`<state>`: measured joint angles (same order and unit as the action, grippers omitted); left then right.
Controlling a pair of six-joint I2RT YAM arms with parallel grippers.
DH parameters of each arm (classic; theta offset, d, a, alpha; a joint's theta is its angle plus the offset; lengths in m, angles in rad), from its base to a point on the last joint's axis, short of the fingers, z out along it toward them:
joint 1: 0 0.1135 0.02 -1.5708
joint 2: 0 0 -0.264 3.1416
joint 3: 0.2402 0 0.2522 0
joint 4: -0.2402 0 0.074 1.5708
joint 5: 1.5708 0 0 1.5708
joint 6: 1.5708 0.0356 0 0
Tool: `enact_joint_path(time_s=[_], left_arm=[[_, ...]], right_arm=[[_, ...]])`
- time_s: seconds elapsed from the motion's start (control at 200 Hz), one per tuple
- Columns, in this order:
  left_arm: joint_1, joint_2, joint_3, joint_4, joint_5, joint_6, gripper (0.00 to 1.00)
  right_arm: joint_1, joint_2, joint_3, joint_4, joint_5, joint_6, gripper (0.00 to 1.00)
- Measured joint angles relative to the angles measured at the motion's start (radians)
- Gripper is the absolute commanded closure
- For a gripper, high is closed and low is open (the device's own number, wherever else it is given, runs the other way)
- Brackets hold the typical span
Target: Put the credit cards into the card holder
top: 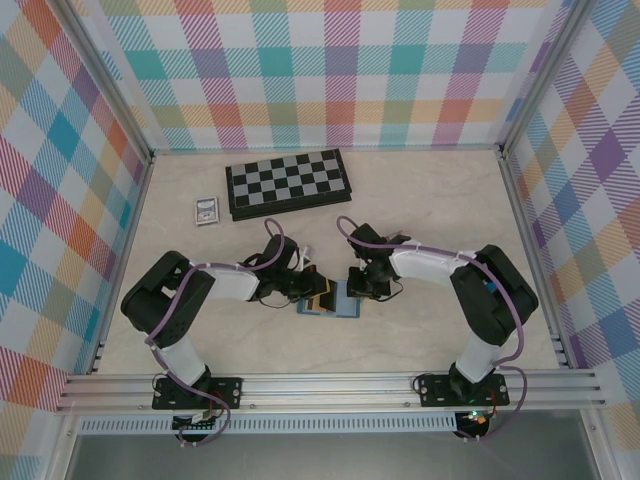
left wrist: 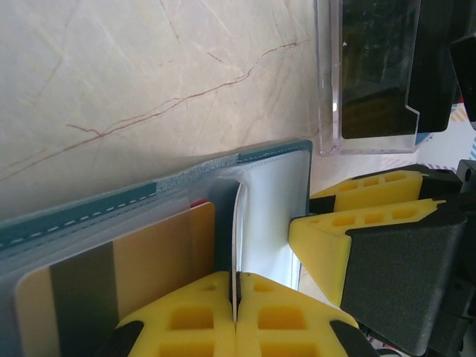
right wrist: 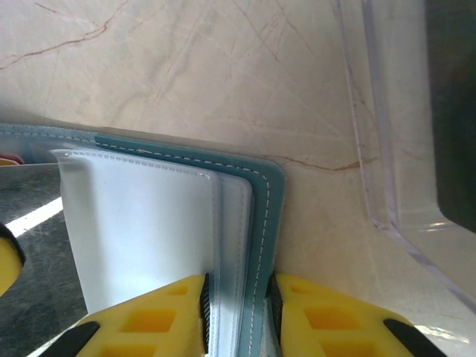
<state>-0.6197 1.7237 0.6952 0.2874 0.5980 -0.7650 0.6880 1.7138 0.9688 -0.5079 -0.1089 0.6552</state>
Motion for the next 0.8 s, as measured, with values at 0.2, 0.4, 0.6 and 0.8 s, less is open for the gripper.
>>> enact_joint_path(time_s=[0.2, 0.4, 0.6, 0.8], left_arm=[[-0.009, 0.005, 0.000, 0.012, -0.008, -0.021, 1.00], [-0.015, 0.005, 0.000, 0.012, -0.021, -0.027, 1.00], [-0.018, 0.005, 0.000, 0.011, -0.024, -0.027, 1.00], [-0.019, 0.005, 0.001, 0.011, -0.031, -0.027, 1.00]], right_arm=[[0.000, -0.006, -0.009, 0.011, 0.000, 0.004, 0.74], [0.000, -0.011, -0.014, 0.014, 0.004, 0.004, 0.73], [0.001, -0.016, -0.020, 0.022, 0.007, 0.004, 0.72], [0.001, -0.016, -0.023, 0.027, 0.007, 0.003, 0.72]])
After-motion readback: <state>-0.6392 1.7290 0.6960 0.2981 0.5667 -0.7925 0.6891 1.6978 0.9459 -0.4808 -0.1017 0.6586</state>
